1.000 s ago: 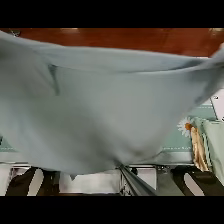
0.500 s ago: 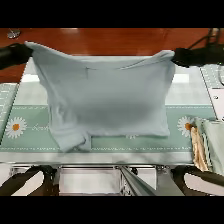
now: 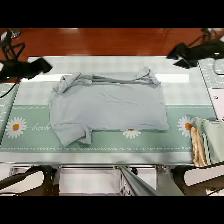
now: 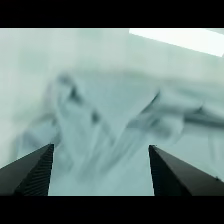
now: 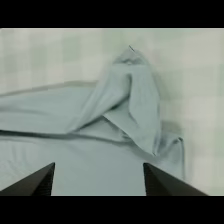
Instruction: Fold the shirts.
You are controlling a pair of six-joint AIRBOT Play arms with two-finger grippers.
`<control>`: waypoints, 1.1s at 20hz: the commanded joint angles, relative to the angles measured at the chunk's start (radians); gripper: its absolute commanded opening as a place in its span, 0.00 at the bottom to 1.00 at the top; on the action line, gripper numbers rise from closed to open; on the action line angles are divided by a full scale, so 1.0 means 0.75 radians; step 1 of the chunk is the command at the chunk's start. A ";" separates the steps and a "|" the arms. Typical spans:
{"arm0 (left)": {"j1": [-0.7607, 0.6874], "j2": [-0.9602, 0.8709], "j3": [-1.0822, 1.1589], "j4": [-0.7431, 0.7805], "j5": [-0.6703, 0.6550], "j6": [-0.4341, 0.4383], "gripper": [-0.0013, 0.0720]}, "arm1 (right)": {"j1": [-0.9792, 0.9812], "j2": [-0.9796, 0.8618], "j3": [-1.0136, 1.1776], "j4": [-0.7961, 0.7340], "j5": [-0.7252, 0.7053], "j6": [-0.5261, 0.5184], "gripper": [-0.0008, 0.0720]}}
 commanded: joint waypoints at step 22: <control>0.332 0.088 -0.877 -0.626 -0.230 0.357 0.68 | -0.348 0.789 -1.376 0.149 -0.176 -0.326 0.87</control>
